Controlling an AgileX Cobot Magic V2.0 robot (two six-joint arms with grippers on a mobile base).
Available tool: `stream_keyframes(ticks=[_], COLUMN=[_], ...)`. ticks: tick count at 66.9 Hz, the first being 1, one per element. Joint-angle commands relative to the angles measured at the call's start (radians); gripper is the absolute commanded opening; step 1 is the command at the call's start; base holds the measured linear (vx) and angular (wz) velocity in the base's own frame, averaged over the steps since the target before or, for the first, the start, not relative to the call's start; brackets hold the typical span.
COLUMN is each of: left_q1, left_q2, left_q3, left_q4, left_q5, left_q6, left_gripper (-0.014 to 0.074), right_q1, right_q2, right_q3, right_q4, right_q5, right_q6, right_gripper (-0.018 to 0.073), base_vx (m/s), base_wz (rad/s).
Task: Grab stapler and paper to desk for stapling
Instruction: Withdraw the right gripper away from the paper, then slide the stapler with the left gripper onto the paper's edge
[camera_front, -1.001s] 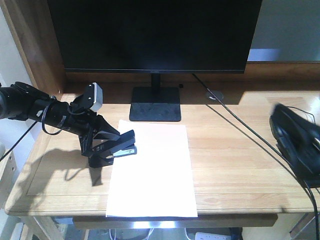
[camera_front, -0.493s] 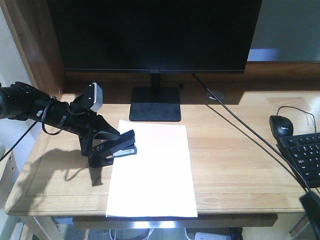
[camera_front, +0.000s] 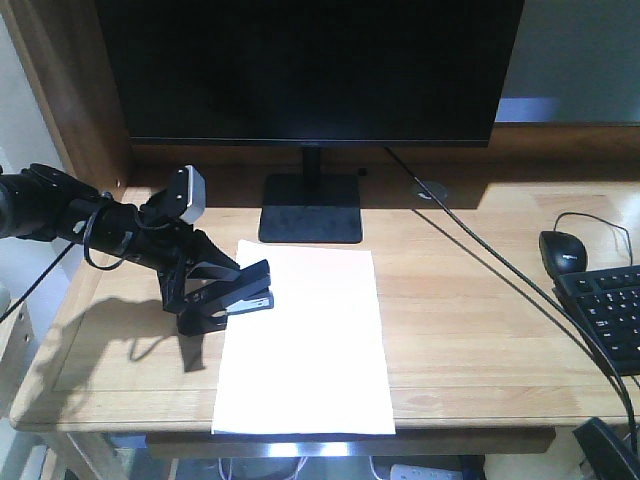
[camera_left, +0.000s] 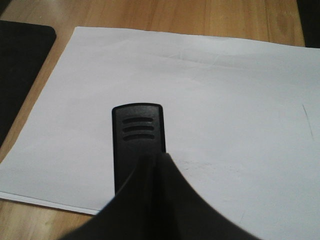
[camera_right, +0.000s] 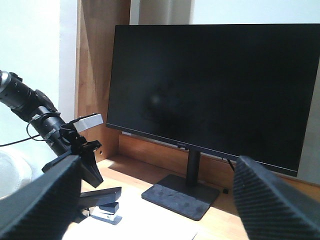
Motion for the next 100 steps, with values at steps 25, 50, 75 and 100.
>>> stream_keyframes(ticks=[25,50,75,100], left_q1=[-0.003,-0.008,-0.040,-0.050], left_q2=[-0.055,-0.054,-0.054,-0.045], left_q3=[-0.024,-0.024,-0.024,-0.024], left_q4=[-0.055,-0.114,-0.138,-0.107], left_q5=[0.026,0.027,-0.019,-0.096], left_q6=[-0.009,-0.010,-0.012,-0.012], left_gripper=[-0.0006,-0.0006,-0.0006,-0.0006], right_q1=[-0.004,-0.004,-0.004,-0.004], right_q2=[-0.005,-0.005,-0.005,-0.005], right_q3=[-0.026,-0.026,-0.026,-0.026], right_q4=[-0.037,-0.037,-0.037,-0.037], right_q5=[0.018,0.018,0.013,0.014], right_q6=[0.002,0.002,0.002,0.002], right_gripper=[0.0584,0.0584,0.0584,0.0584], base_vx=[0.00,0.00,0.00,0.00], base_wz=[0.00,0.00,0.00,0.00])
